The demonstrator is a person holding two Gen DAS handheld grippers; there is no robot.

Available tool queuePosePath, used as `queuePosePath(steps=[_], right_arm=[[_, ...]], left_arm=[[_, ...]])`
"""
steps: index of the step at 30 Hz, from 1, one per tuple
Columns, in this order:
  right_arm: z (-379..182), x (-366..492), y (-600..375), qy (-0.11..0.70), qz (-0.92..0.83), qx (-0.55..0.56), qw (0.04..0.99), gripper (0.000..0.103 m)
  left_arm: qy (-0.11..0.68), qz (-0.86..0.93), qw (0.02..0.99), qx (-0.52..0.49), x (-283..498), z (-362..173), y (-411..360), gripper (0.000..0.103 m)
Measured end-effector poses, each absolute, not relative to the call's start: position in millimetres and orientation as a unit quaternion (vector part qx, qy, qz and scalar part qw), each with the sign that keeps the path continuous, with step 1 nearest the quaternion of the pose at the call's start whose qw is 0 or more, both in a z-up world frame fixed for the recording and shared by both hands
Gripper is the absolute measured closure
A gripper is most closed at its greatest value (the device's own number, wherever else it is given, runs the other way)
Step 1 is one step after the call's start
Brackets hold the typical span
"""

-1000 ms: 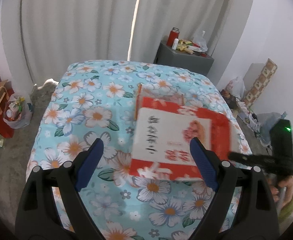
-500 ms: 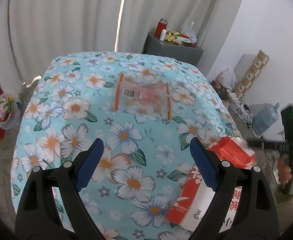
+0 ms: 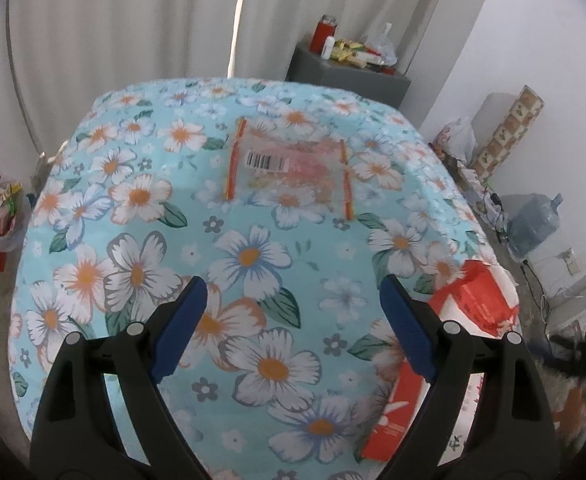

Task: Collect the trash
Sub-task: 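Grasp the red-and-white snack bag with the right tool while the left tool grasps the clear zip bag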

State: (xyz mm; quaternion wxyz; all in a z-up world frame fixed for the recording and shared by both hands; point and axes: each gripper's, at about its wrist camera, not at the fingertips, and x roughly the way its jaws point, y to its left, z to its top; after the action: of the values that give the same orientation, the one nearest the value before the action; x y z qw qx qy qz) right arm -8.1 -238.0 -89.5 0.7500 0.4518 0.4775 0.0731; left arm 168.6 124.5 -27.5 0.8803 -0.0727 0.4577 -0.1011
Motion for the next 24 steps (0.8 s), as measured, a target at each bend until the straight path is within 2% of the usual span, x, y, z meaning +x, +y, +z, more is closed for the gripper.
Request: queuePosePath(steps=[2, 5, 6, 7, 9, 12, 14, 16, 19, 24], right_arm=[[-102.8, -11.3, -222.9, 0.488, 0.085, 0.466, 0.733, 0.040], [-115.5, -3.3, -204.2, 0.505, 0.097, 0.464, 0.721, 0.051], [-118.6, 3.2, -199.0, 0.510, 0.093, 0.455, 0.724, 0.057], [-121.4, 9.3, -195.6, 0.516, 0.089, 0.445, 0.726, 0.069], [-124.0, 15.0, -195.9, 0.528, 0.081, 0.436, 0.724, 0.082], [-122.7, 16.9, -208.5, 0.520, 0.087, 0.447, 0.723, 0.092], [-118.9, 14.7, -218.0, 0.513, 0.079, 0.444, 0.731, 0.093], [-116.9, 14.3, -221.1, 0.509, 0.077, 0.445, 0.733, 0.093], [-118.3, 15.9, -221.9, 0.511, 0.074, 0.445, 0.732, 0.093], [-118.8, 10.5, -226.6, 0.512, 0.077, 0.453, 0.725, 0.093]], left_arm=[[0.464, -0.100, 0.876, -0.084, 176.3, -32.7, 125.8, 0.019], [0.470, -0.098, 0.870, -0.112, 187.6, -39.8, 130.0, 0.019], [0.472, -0.098, 0.868, -0.120, 190.5, -41.3, 131.1, 0.019], [0.473, -0.100, 0.864, -0.137, 196.3, -43.9, 133.1, 0.019], [0.477, -0.103, 0.858, -0.160, 203.6, -47.4, 135.6, 0.020], [0.487, -0.117, 0.835, -0.227, 222.5, -57.4, 140.7, 0.020], [0.495, -0.126, 0.817, -0.268, 233.9, -64.9, 140.7, 0.020], [0.504, -0.138, 0.793, -0.315, 247.6, -76.1, 138.6, 0.027], [0.510, -0.144, 0.757, -0.382, 264.8, -95.5, 134.2, 0.034], [0.489, -0.116, 0.732, -0.460, 280.5, -115.9, 132.3, 0.034]])
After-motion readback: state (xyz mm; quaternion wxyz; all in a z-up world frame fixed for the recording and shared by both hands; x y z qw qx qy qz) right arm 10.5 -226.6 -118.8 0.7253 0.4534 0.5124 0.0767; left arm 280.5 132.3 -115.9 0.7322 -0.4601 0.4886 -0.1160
